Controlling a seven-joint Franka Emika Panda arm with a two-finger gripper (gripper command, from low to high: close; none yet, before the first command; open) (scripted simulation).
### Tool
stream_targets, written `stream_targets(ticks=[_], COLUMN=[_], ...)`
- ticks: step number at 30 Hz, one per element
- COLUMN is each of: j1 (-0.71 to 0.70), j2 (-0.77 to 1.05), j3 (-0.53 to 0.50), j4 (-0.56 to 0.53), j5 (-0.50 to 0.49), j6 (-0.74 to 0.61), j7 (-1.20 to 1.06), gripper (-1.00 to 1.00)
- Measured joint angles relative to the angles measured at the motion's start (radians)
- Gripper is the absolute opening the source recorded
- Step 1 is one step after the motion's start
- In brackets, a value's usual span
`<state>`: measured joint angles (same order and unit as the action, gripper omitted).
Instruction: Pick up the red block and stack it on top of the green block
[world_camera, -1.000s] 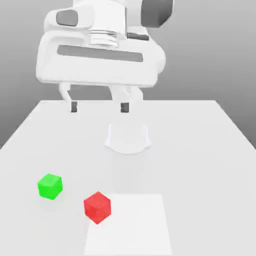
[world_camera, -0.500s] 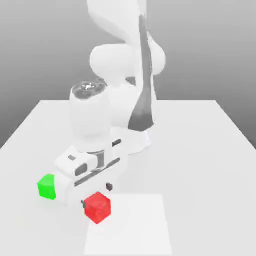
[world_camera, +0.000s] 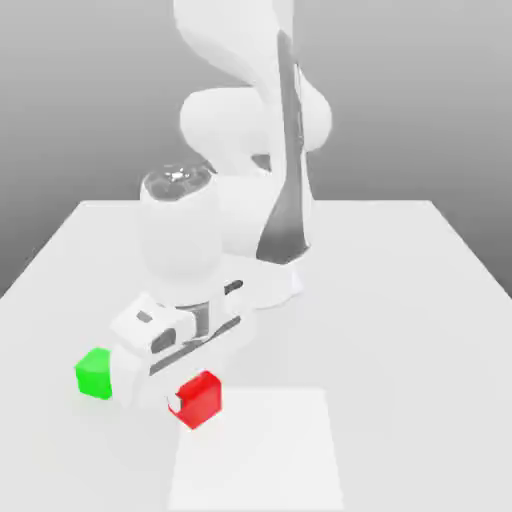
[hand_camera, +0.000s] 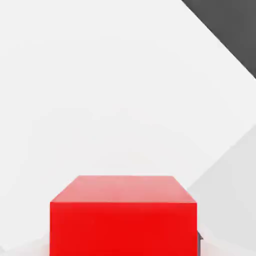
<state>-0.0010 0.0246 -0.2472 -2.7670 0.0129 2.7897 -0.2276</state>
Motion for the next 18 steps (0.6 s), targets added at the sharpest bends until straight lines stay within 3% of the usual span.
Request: stream_targets(ticks=[8, 11, 15, 16, 18], j1=[-0.303, -0.31, -0.301, -0.309, -0.309], j2=[-0.183, -0.122, 0.02, 0.045, 0.045], j3=[-0.131, -0.152, -0.123, -0.108, -0.108], j4=[-0.064, -0.067, -0.063, -0.062, -0.062], j5=[-0.149, -0.099, 0.061, 0.096, 0.096], j6=[-0.11, -0.047, 0.08, 0.103, 0.103], j7=[0.317, 0.304, 0.193, 0.169, 0.169], gripper=[-1.0, -1.0, -1.0, 1.0, 1.0])
